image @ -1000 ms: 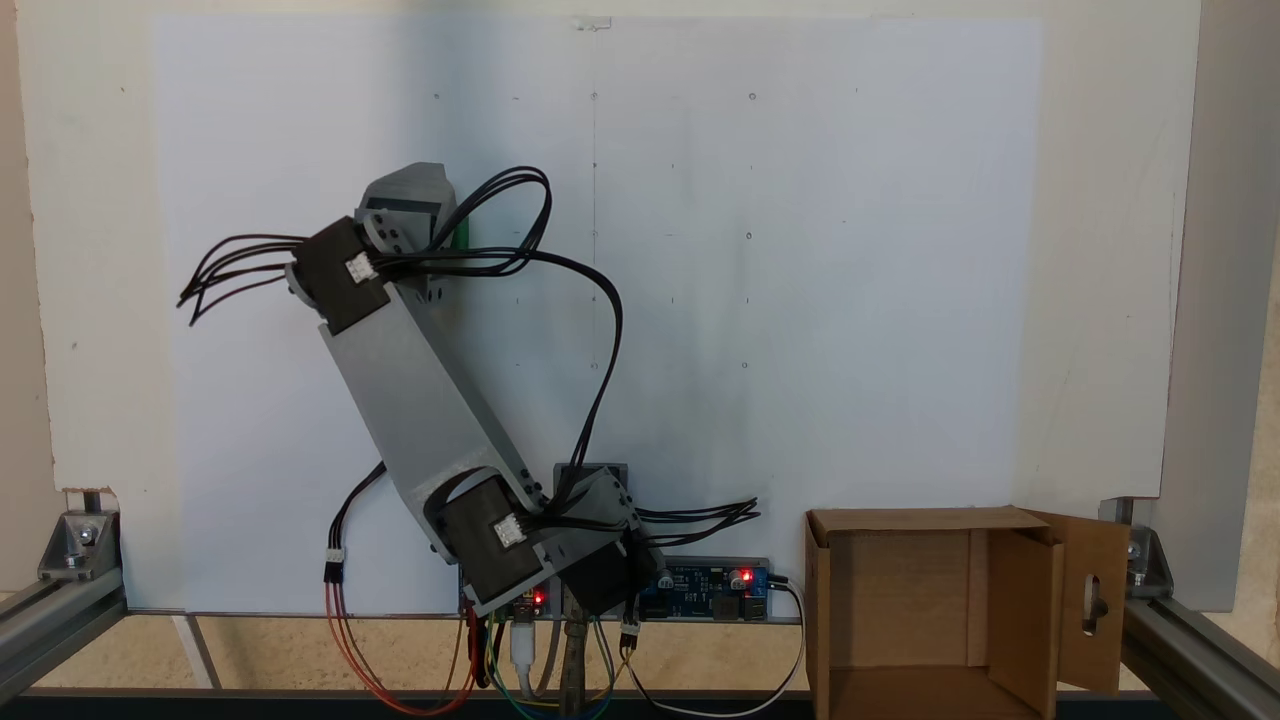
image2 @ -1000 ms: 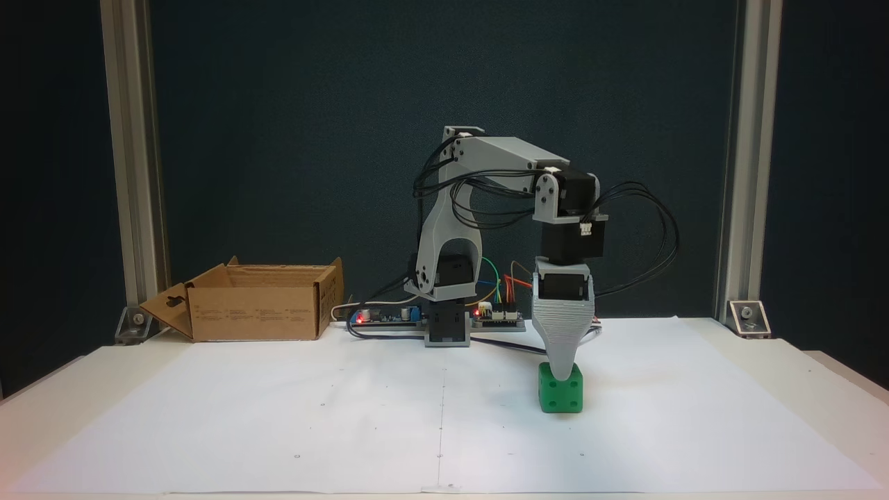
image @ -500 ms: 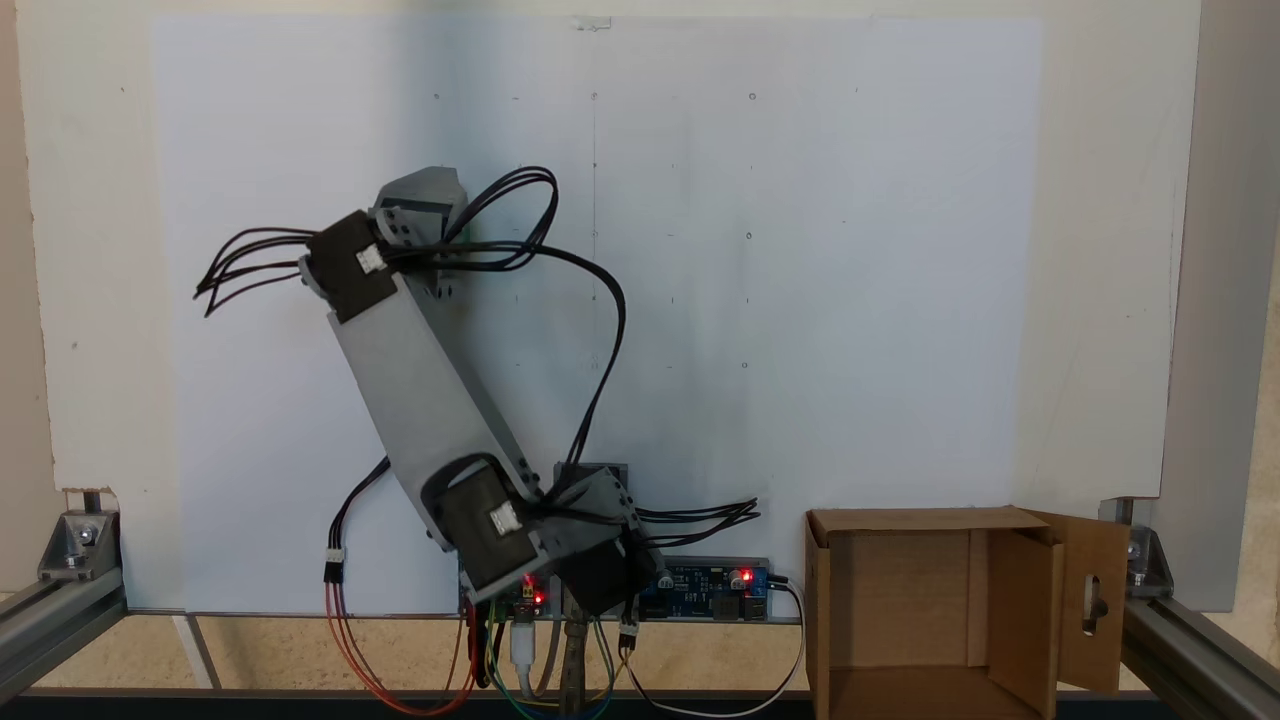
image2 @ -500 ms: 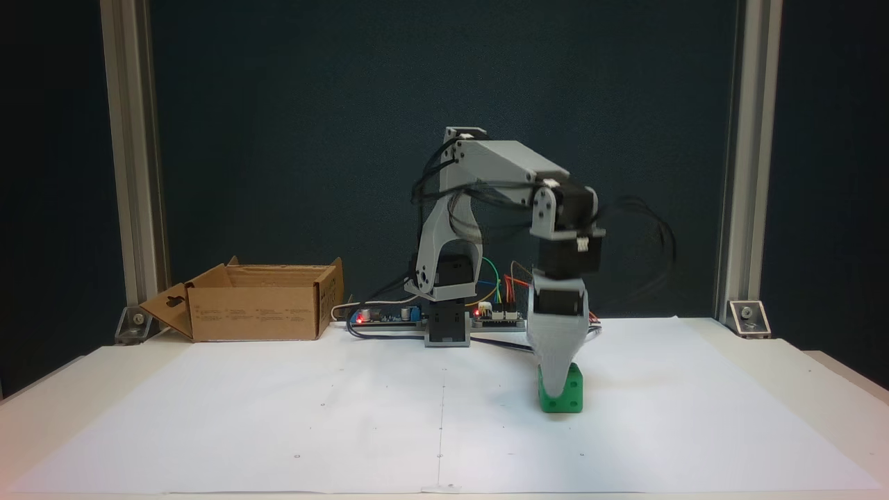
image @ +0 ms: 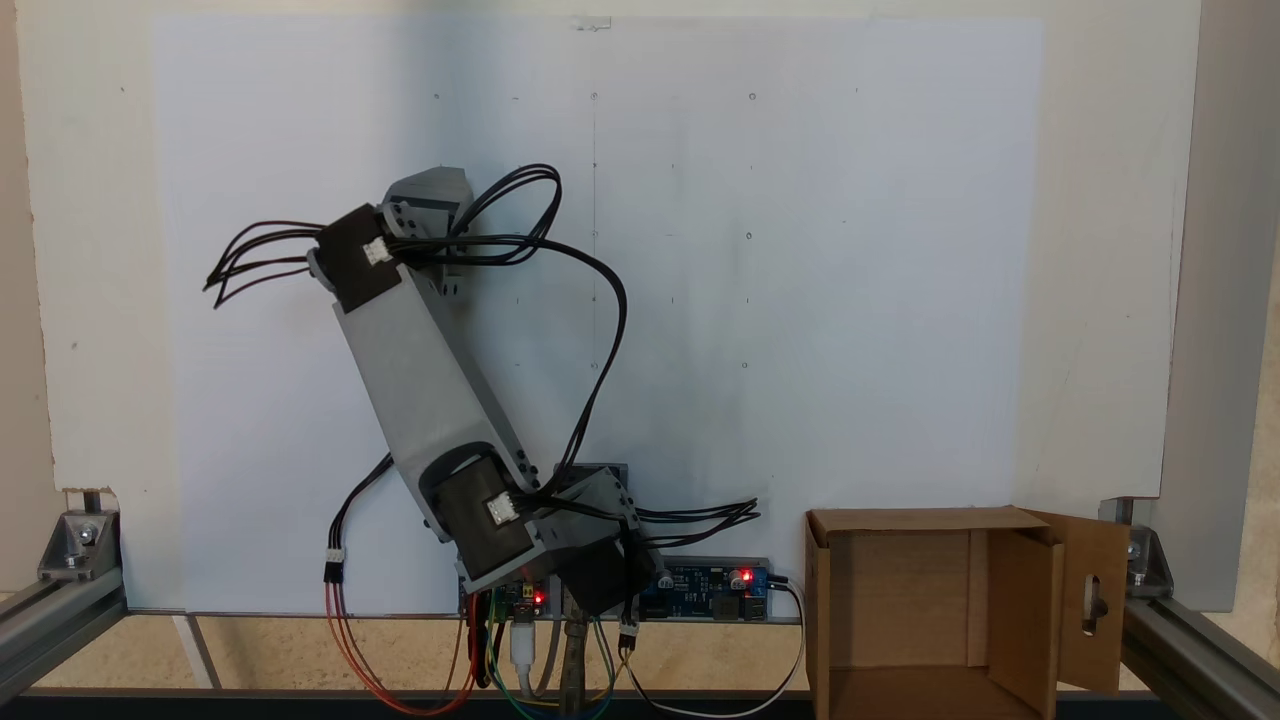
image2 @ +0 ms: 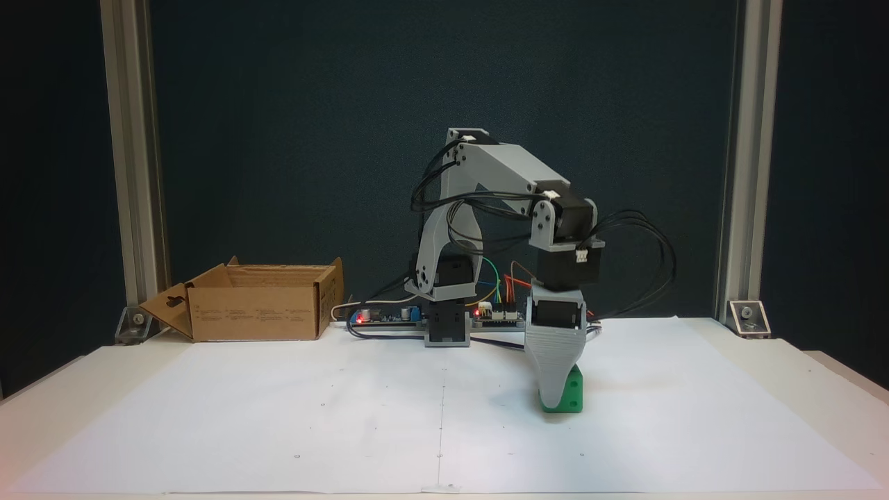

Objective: Grasp a green dice and put it in the bin.

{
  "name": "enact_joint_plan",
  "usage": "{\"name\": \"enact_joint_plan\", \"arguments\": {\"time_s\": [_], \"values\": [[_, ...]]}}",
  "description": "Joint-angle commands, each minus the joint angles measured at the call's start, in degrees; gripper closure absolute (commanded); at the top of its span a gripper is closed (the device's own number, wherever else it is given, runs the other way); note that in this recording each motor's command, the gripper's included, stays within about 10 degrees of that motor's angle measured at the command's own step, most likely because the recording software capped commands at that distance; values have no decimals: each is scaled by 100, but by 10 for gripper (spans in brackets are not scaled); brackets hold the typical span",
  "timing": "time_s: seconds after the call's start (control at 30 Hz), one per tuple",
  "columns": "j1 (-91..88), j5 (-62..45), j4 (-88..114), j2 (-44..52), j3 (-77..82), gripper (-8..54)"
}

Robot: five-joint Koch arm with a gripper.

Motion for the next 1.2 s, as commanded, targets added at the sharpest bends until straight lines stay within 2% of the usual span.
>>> {"name": "enact_joint_plan", "arguments": {"time_s": [0.0, 0.4, 0.67, 0.77, 0.93, 0.97, 1.17], "values": [[18, 369, -141, 26, -70, 40], [-9, 369, -272, -79, -62, 47], [0, 369, -281, -79, -62, 138], [0, 369, -299, -79, -62, 146], [26, 404, -299, -79, -62, 321], [53, 413, -299, -79, -62, 339], [176, 422, -264, -70, -62, 340]]}}
